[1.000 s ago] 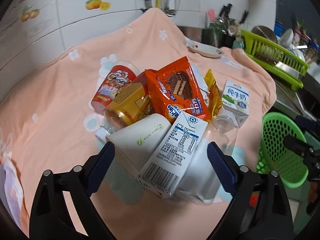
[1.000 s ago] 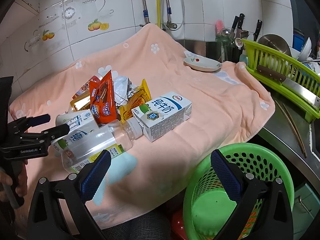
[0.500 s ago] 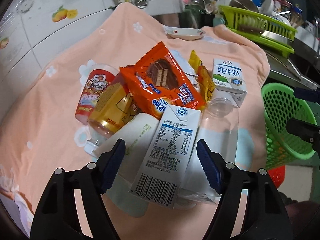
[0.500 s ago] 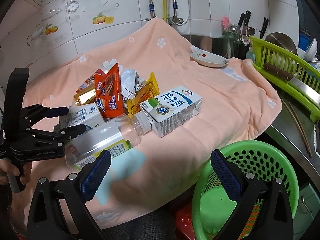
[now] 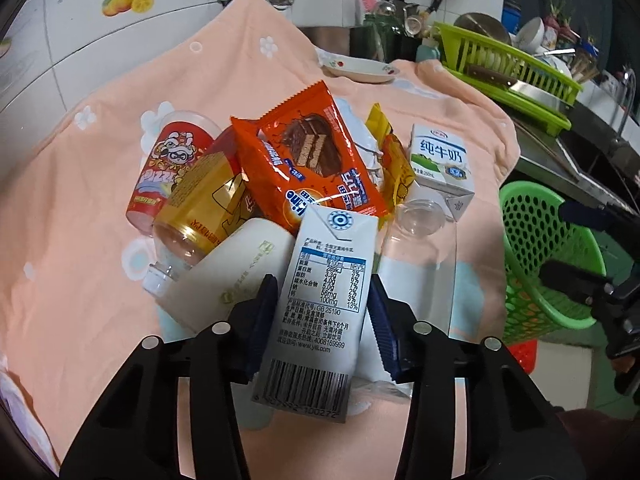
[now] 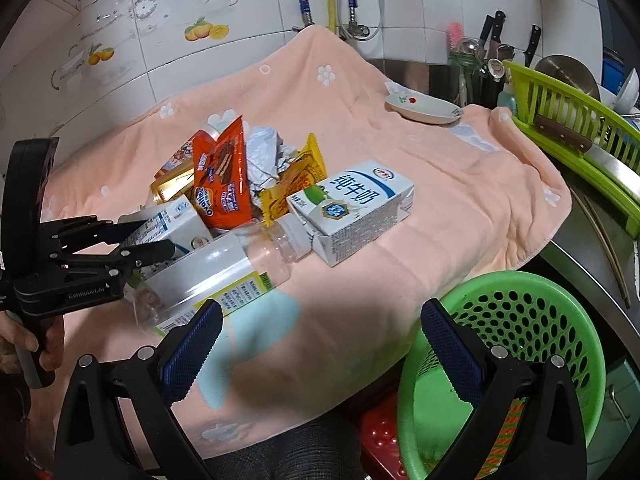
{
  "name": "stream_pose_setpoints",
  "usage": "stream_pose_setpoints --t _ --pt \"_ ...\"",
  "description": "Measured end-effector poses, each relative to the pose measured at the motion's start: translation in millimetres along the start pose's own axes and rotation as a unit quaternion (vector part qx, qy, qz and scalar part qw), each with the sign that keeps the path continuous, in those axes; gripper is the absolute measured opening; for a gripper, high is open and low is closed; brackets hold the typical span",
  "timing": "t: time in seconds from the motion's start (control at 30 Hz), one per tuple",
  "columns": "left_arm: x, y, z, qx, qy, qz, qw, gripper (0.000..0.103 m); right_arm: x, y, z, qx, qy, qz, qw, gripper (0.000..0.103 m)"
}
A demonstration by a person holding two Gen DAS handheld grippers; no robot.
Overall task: Collect trash
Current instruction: 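Grasp the clear plastic bottle with the right gripper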
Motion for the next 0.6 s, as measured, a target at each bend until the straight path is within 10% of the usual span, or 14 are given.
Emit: stream_pose_setpoints --t 0.6 --pt "-9 -76 -26 0.020 -0.075 0.087 0.9932 0.041 -9 42 -46 -0.090 0.074 -0.083 0.990 0.091"
Point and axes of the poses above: each gripper's, at about its wrist camera, not at the fingertips, and y roughly the way its jaws point, z to its right, x to its underside, the point moved 10 cm from there along y, roughly the way its jaws point, and after that the axes turned 3 degrees about -z, right-handed, at the moved point
